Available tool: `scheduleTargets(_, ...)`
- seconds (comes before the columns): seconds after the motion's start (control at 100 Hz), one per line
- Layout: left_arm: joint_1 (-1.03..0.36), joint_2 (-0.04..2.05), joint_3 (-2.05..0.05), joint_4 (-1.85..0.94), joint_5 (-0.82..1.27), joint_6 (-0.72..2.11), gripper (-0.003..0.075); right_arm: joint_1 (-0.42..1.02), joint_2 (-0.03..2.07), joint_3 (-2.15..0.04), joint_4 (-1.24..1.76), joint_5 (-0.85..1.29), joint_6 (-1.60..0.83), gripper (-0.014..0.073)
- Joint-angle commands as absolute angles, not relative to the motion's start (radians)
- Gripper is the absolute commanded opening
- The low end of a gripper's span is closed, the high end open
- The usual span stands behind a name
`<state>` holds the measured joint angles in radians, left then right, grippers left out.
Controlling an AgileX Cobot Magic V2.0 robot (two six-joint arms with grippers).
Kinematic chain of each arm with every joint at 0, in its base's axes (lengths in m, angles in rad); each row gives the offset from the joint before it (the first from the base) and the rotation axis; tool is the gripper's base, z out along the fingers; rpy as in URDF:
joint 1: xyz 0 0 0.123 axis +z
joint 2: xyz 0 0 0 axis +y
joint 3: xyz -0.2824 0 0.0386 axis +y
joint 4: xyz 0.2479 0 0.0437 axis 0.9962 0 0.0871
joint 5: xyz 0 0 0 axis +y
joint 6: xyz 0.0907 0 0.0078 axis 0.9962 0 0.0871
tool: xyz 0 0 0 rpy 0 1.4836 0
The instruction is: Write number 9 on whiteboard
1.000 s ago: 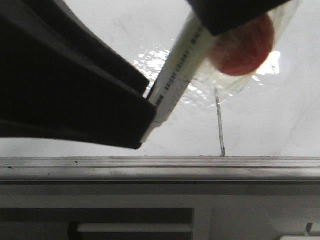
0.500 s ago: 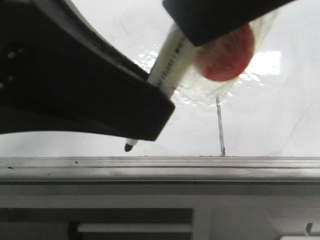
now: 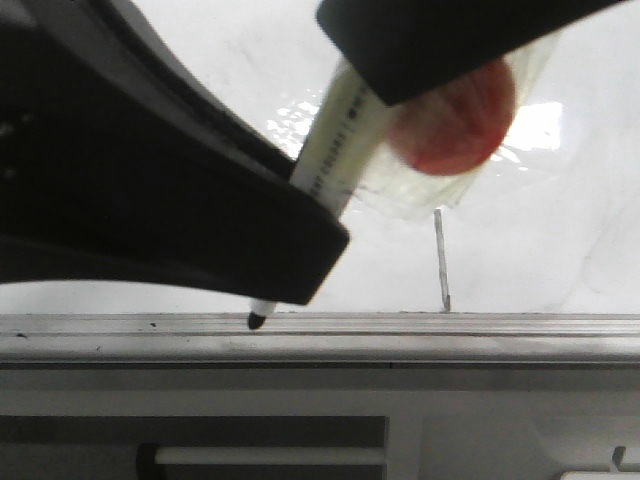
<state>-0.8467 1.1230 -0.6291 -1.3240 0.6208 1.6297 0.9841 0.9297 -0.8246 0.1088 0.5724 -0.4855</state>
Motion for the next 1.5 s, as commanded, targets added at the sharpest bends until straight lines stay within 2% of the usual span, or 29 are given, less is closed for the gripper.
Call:
scheduleTargets(0.0, -0.847, 1.111, -0.660, -1.414, 0.565, 1.574, -0.0020, 0.959, 0.888, -0.863, 0.080, 0.516, -0.445, 0.0276)
scheduleTargets(0.09, -0.847, 1.111, -0.658, -1.399, 0.555, 1.529, -0.0020, 0.891, 0.826, -0.870, 0.000, 0.517, -0.381, 0.0419)
scheduleTargets(0.13, -0.847, 1.111, -0.658, -1.379, 0.543, 1.495, -0.0020, 0.854, 0.796, -0.872, -0.007, 0.515, -0.365, 0.0433)
scheduleTargets(0.2, -0.847, 1.111, -0.656, -1.352, 0.507, 1.442, -0.0020, 0.793, 0.735, -0.872, -0.009, 0.513, -0.353, 0.0400)
scheduleTargets(0.27, -0.847, 1.111, -0.647, -1.356, 0.449, 1.407, -0.0020, 0.741, 0.677, -0.872, -0.009, 0.513, -0.345, 0.0295)
scheduleTargets(0.41, -0.847, 1.111, -0.638, -1.391, 0.277, 1.302, -0.0020, 0.664, 0.601, -0.872, -0.012, 0.527, -0.345, -0.0072)
scheduleTargets(0.56, -0.891, 1.111, -0.640, -1.481, -0.031, 1.279, -0.0021, 0.627, 0.590, -0.868, -0.011, 0.593, -0.345, -0.0061)
scheduleTargets(0.67, -1.000, 1.112, -0.641, -1.576, -0.322, 1.281, -0.0021, 0.625, 0.590, -0.851, -0.011, 0.608, -0.342, -0.0061)
scheduleTargets(0.77, -1.079, 1.135, -0.653, -1.691, -0.488, 1.320, -0.0021, 0.625, 0.590, -0.833, -0.011, 0.603, -0.337, -0.0061)
scheduleTargets(1.01, -1.131, 1.233, -0.717, -1.714, -0.482, 1.313, -0.0020, 0.625, 0.592, -0.823, -0.011, 0.584, -0.335, -0.0061)
scheduleTargets(1.49, -1.040, 1.322, -0.748, -1.714, -0.485, 1.313, -0.0005, 0.625, 0.592, -0.823, 0.000, 0.582, -0.333, -0.0061)
